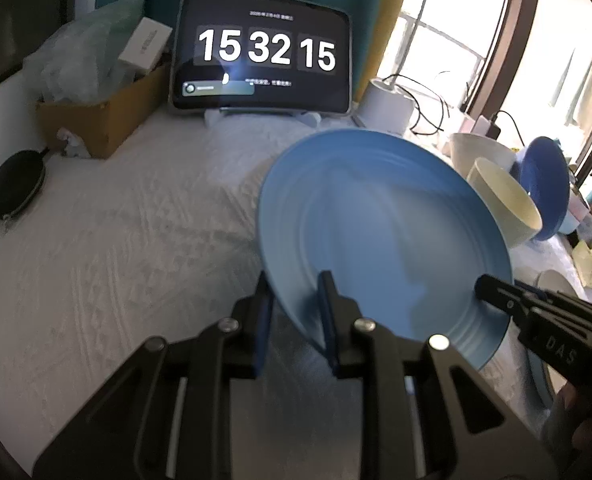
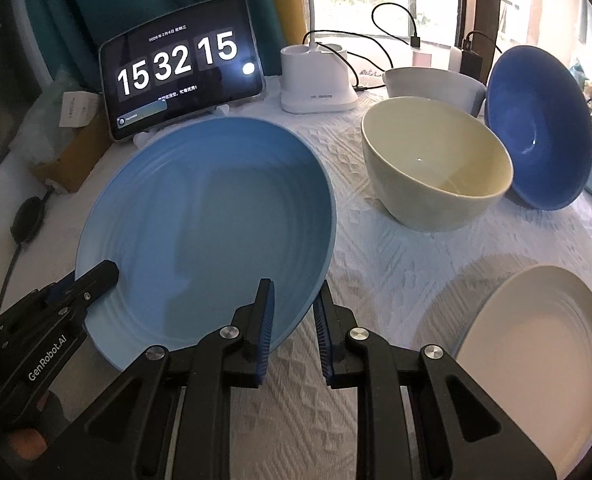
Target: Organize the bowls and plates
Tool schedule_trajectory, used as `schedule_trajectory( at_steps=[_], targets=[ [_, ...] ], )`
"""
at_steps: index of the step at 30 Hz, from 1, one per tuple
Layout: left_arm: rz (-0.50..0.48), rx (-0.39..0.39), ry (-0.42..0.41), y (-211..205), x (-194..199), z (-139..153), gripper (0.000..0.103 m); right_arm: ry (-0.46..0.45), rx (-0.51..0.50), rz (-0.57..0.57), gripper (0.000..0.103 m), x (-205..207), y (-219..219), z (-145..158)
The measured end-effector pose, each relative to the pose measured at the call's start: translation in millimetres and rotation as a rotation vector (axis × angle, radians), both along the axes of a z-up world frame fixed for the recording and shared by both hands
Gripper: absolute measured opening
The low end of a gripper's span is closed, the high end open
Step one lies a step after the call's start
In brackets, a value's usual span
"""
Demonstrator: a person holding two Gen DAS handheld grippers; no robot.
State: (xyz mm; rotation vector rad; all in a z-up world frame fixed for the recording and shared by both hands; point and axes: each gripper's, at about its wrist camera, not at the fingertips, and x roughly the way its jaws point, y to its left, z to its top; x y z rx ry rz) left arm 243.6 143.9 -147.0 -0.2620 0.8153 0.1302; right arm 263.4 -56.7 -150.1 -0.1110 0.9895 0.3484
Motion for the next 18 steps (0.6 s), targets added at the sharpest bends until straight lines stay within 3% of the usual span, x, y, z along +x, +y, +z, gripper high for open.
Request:
schedule_trajectory(
  at_steps=[18],
  targets=[
    [-0.023, 0.012, -0.042, -17.9, -35.5, 17.9, 0.023, -0.056, 0.021, -0.002, 0.021, -34.4, -23.0, 20.7]
  ],
)
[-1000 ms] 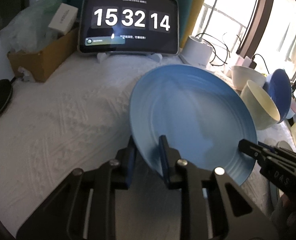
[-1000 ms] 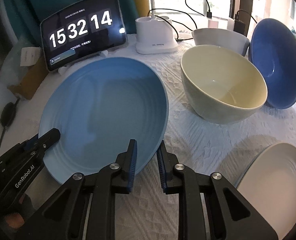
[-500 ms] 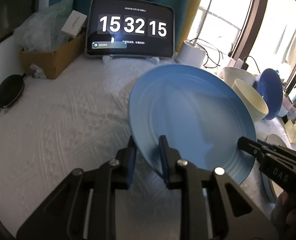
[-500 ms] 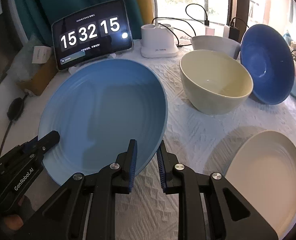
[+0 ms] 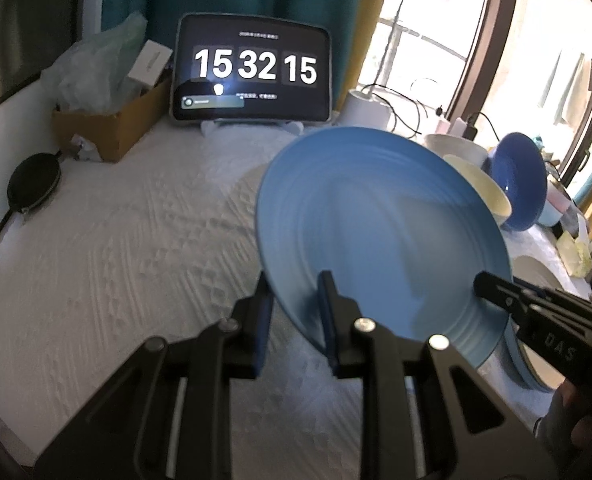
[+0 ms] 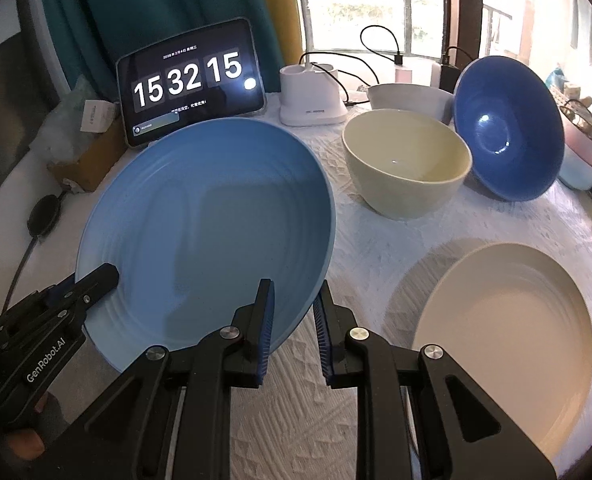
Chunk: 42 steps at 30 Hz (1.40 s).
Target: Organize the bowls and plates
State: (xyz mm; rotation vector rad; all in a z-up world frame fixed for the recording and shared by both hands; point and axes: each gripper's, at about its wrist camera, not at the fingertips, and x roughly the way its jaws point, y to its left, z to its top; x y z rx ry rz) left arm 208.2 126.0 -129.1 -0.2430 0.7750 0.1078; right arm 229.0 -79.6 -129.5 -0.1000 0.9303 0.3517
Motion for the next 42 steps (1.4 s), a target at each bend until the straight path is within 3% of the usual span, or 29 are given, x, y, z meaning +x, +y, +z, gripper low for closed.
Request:
schedule_trajectory(
  at_steps=[42],
  targets=[
    [-0.164, 0.071, -0.004, -133.5, -24.8, 14.3, 0.023, -0.047, 0.076, -0.153, 0.021, -49.0, -134.7, 12.2]
  ],
)
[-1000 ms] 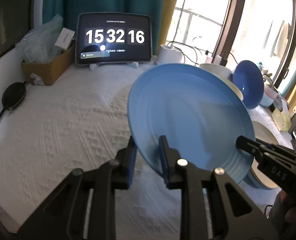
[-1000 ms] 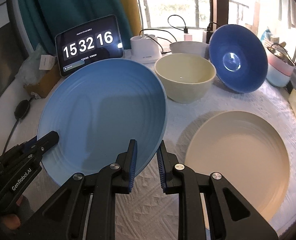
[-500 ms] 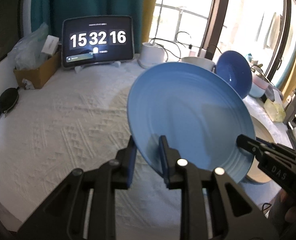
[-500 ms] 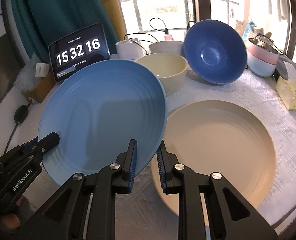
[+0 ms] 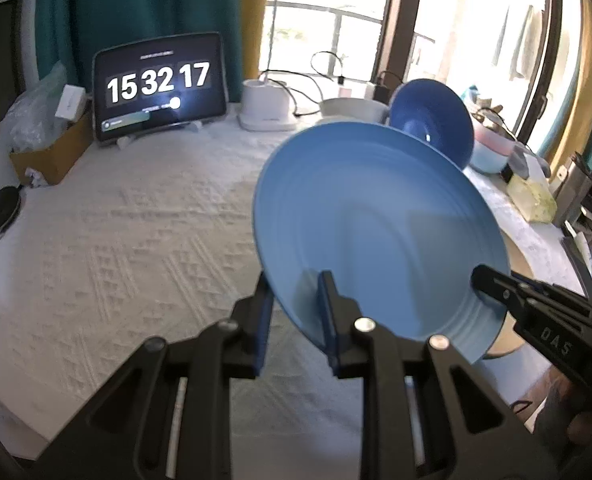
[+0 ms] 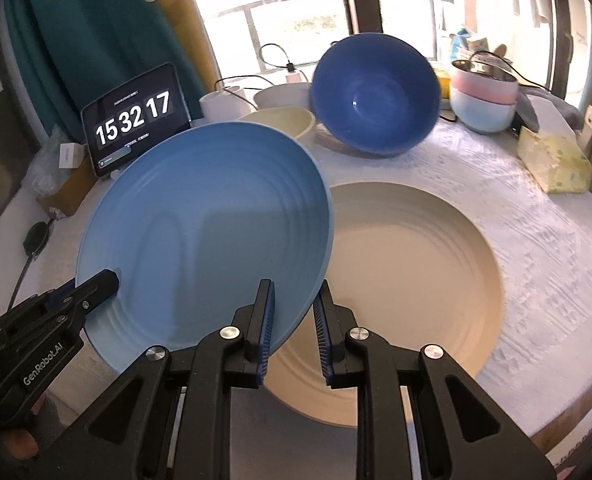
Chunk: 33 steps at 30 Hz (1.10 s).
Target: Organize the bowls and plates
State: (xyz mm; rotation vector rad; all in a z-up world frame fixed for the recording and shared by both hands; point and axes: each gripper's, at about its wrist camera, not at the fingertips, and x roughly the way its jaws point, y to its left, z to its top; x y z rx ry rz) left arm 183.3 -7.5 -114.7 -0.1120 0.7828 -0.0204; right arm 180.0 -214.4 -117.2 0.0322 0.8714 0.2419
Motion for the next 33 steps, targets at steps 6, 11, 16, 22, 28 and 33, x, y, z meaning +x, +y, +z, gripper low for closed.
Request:
schedule_trajectory(
  at_steps=[6, 11, 16, 22, 28, 33],
  targets=[
    [-0.036, 0.015, 0.013, -20.4, 0.3, -1.6, 0.023, 0.003, 0.018, -0.031, 0.021, -5.7, -22.1, -2.4],
    [-0.069, 0.027, 0.025, -39.0, 1.7, -4.2, 0.023, 0.007, 0.029, -0.063, 0.021, -9.4, -41.2, -5.5],
    [-0.095, 0.035, 0.041, -58.0, 3.9, -8.9, 0.023, 0.009, 0.027, -0.083, 0.022, -11.3, -56.8, -7.9],
    [-0.122, 0.05, 0.055, -77.3, 6.7, -12.3, 0.023, 0.009, 0.021, -0.101, 0.022, -13.8, -77.0, -12.3],
    [-0.142, 0.055, 0.066, -92.5, 10.8, -14.0, 0.024, 0.0, 0.022, -0.127, 0.022, -15.4, -92.2, -12.5],
    [-0.153, 0.055, 0.071, -101.1, 14.1, -13.9, 0.025, -0.013, 0.034, -0.137, 0.022, -15.2, -102.3, -7.5]
  ],
)
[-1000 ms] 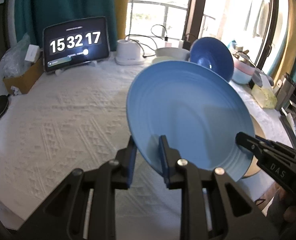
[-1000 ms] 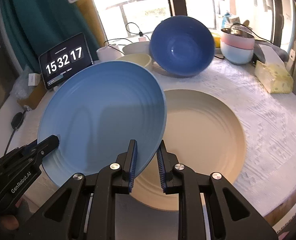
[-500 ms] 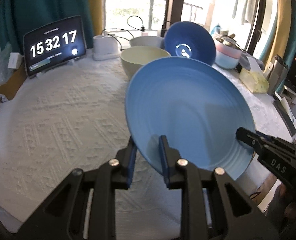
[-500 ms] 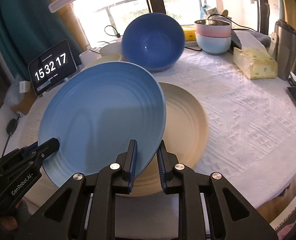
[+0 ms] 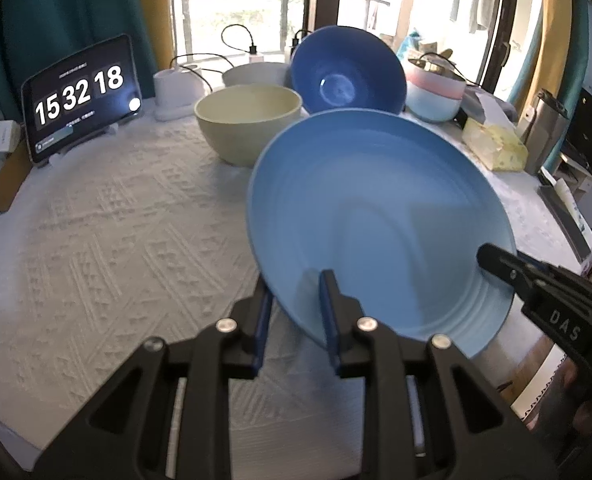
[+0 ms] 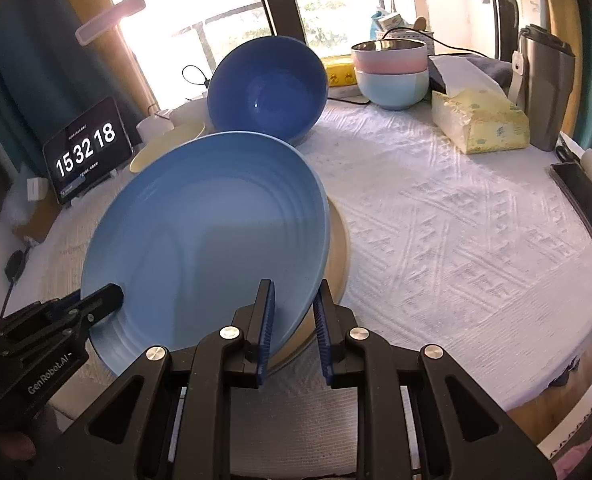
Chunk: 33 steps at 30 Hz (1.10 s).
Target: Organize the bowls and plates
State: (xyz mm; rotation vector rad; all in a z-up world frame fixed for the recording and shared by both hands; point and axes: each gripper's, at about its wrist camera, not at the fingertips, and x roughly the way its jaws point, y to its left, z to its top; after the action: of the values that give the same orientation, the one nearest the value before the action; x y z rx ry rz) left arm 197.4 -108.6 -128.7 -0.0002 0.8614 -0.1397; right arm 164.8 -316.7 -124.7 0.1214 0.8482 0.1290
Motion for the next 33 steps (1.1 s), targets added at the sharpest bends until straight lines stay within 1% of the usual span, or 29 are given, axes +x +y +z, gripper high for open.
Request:
schedule_trajectory(
  at_steps=[8, 9, 11, 15, 17, 20, 25, 33],
  targets=[
    [-0.01, -0.008, 0.038, -7.9, 5.2, -5.1, 0.028, -0.001, 0.011, -0.024, 0.022, 0.7, -10.4, -0.1],
    [-0.006, -0.002, 0.042, -8.5, 6.0, -6.2, 0.029, 0.001, 0.011, -0.027, 0.022, 0.9, -11.9, -0.9],
    [0.015, 0.002, 0.047, -6.8, 7.7, -7.3, 0.034, 0.007, 0.014, -0.035, 0.022, 1.5, -15.0, -3.3],
    [0.035, 0.009, 0.05, -0.4, 9.7, -8.1, 0.037, 0.019, 0.012, -0.049, 0.022, 3.6, -18.7, -8.0],
    [0.033, 0.005, 0.047, 0.6, 9.7, -8.2, 0.048, 0.02, 0.016, -0.052, 0.022, 3.7, -19.7, -8.8],
    [0.033, 0.01, 0.048, 2.1, 9.4, -8.5, 0.048, 0.022, 0.016, -0.052, 0.022, 4.2, -19.3, -8.8],
    [0.066, 0.006, 0.037, 13.7, 10.0, -4.9, 0.049, 0.026, 0.019, -0.054, 0.024, 5.1, -20.0, -8.3],
    [0.106, 0.004, 0.007, 27.5, 19.9, 4.5, 0.05, 0.031, 0.03, -0.08, 0.034, 12.3, -28.9, -4.8]
  ],
)
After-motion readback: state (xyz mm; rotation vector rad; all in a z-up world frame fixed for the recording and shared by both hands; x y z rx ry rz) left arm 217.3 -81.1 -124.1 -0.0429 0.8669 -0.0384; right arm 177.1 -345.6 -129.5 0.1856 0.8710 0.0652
